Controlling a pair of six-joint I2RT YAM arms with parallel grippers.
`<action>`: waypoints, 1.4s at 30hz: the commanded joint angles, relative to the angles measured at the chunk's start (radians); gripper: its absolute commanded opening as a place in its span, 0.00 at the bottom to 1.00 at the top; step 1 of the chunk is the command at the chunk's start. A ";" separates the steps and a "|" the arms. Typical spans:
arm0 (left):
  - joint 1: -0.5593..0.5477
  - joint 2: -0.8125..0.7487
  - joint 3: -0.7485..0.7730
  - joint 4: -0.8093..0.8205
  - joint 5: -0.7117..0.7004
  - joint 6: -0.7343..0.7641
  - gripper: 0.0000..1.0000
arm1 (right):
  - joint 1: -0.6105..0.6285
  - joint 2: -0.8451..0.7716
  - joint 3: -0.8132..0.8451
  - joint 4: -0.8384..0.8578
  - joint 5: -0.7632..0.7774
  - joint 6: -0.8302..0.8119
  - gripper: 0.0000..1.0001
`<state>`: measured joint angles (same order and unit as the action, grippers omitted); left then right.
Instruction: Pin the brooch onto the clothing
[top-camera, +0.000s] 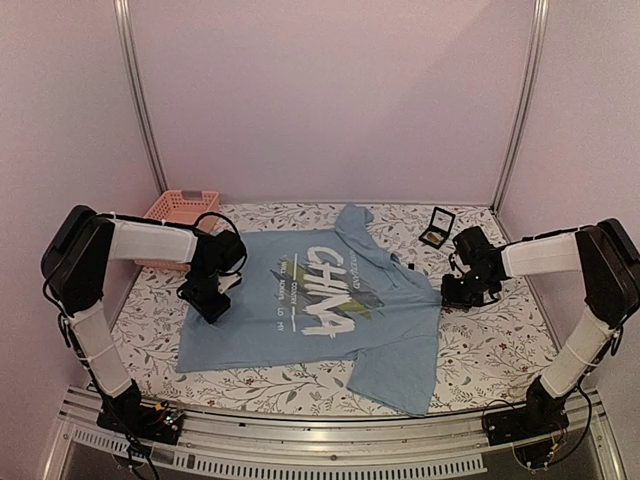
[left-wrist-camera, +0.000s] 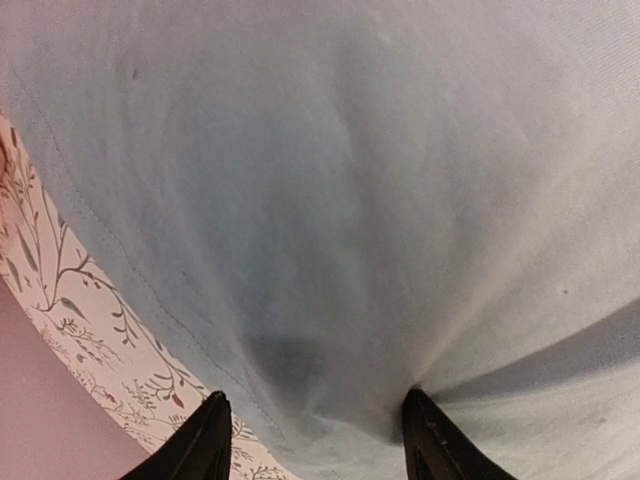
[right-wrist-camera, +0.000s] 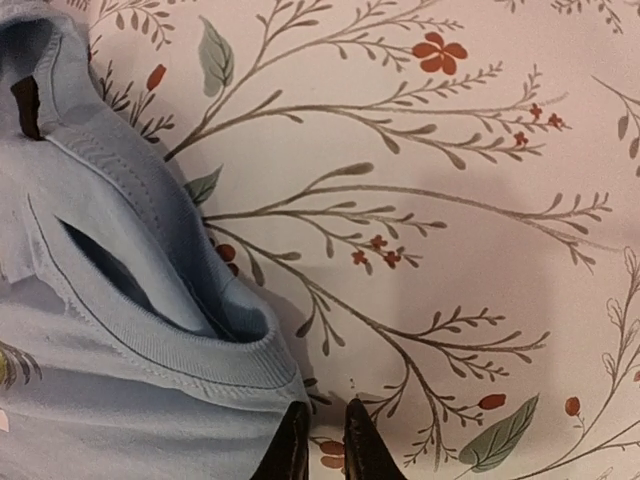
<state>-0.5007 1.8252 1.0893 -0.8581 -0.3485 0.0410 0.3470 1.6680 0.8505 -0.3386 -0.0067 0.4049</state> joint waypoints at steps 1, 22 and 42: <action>0.027 0.062 -0.066 0.013 0.027 0.009 0.59 | -0.017 -0.041 -0.049 -0.074 0.043 0.020 0.18; 0.112 0.142 0.429 0.161 0.090 0.104 0.61 | 0.059 0.242 0.681 -0.176 -0.274 -0.449 0.51; 0.148 0.327 0.369 0.289 0.137 0.069 0.60 | 0.059 0.554 0.849 -0.141 -0.244 -0.532 0.21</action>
<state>-0.3523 2.1357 1.5005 -0.5610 -0.2211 0.1112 0.4149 2.2635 1.7100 -0.5320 -0.2905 -0.1349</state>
